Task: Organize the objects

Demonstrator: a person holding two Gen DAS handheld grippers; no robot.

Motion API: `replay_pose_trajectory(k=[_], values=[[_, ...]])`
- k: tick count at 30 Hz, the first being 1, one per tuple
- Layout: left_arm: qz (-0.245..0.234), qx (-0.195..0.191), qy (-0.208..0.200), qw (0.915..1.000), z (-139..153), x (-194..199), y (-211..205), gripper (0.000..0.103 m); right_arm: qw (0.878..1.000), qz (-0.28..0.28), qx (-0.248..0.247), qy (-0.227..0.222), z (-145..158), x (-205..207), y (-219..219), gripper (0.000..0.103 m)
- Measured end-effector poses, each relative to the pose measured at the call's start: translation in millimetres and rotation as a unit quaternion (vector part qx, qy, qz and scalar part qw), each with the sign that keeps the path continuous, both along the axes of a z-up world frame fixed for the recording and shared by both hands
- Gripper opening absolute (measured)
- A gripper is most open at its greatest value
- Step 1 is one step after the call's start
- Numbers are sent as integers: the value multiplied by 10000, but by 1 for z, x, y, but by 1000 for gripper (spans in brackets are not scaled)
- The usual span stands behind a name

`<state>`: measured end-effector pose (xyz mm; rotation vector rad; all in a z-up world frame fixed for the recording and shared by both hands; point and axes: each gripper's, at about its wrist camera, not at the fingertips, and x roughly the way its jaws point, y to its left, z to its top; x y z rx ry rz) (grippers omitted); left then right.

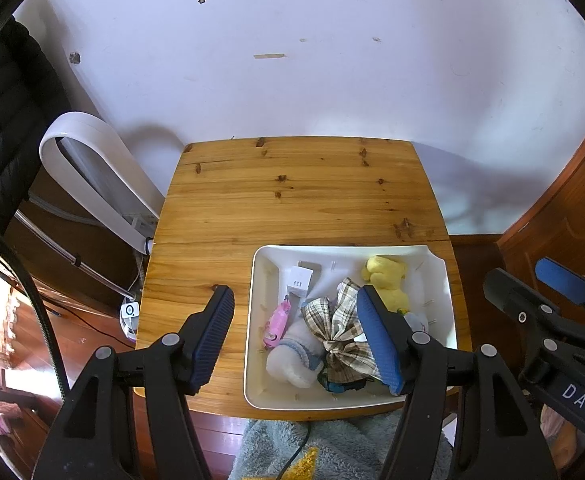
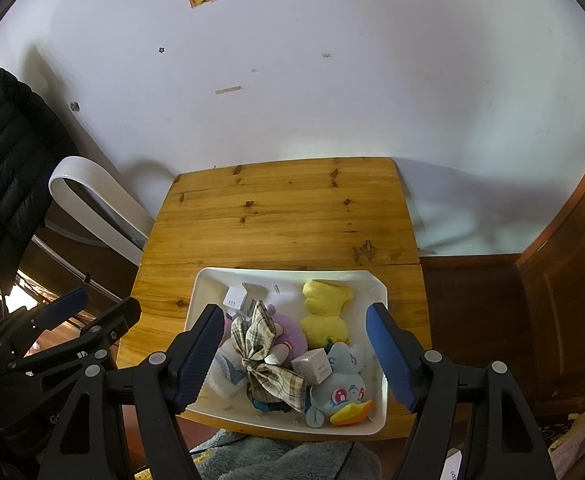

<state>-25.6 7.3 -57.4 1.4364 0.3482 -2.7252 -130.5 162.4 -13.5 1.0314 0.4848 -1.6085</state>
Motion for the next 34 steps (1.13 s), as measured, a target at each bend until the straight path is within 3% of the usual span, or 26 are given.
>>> replay_pose_trajectory(k=[34], values=[[95, -31, -33, 9999, 1, -3, 11, 68, 10000, 30, 30, -78, -5, -11, 3, 74]])
